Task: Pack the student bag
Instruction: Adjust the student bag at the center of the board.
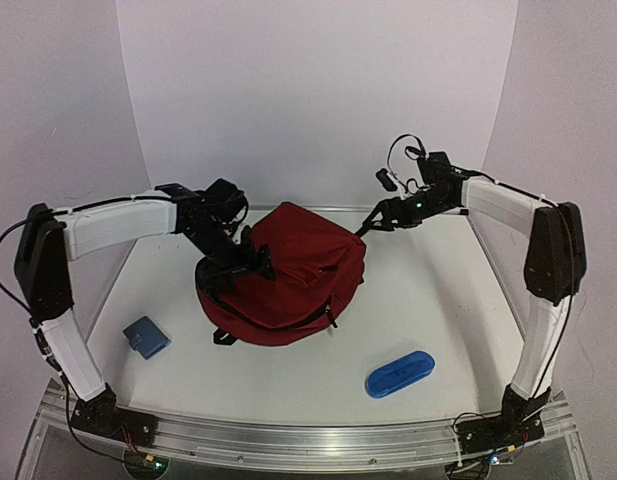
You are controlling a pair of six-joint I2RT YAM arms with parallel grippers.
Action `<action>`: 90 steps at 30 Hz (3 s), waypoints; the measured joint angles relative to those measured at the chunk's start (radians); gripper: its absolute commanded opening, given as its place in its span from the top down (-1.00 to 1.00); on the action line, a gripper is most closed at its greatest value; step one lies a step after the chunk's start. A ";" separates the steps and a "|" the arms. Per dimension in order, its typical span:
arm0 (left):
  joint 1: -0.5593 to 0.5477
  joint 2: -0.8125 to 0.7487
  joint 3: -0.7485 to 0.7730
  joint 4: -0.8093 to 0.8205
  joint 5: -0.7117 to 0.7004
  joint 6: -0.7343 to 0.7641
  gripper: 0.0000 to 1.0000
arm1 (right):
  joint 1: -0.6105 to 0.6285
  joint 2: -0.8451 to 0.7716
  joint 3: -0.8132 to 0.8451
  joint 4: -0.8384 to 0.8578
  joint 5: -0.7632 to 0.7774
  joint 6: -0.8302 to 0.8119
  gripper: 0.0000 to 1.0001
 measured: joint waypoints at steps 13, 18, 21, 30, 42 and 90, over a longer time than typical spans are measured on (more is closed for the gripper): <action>0.022 -0.424 -0.522 0.089 -0.028 -0.211 -0.99 | 0.006 0.412 0.401 -0.099 -0.059 0.036 -0.91; 0.023 -0.449 -0.623 0.122 -0.026 -0.270 -0.99 | 0.012 0.462 0.471 -0.102 -0.077 0.043 -0.70; 0.026 -0.399 -0.627 0.185 -0.020 -0.291 -0.98 | 0.015 0.514 0.493 -0.095 -0.103 0.056 -0.37; 0.078 -0.062 -0.473 0.297 0.028 -0.262 -0.85 | 0.004 0.472 0.308 -0.035 -0.193 0.052 0.93; 0.188 0.258 -0.059 0.272 0.078 -0.098 -0.80 | -0.104 0.190 -0.137 -0.030 -0.243 0.060 0.98; 0.126 0.476 0.616 -0.118 -0.382 -0.263 -0.55 | -0.161 0.066 0.039 -0.132 -0.115 -0.037 -0.59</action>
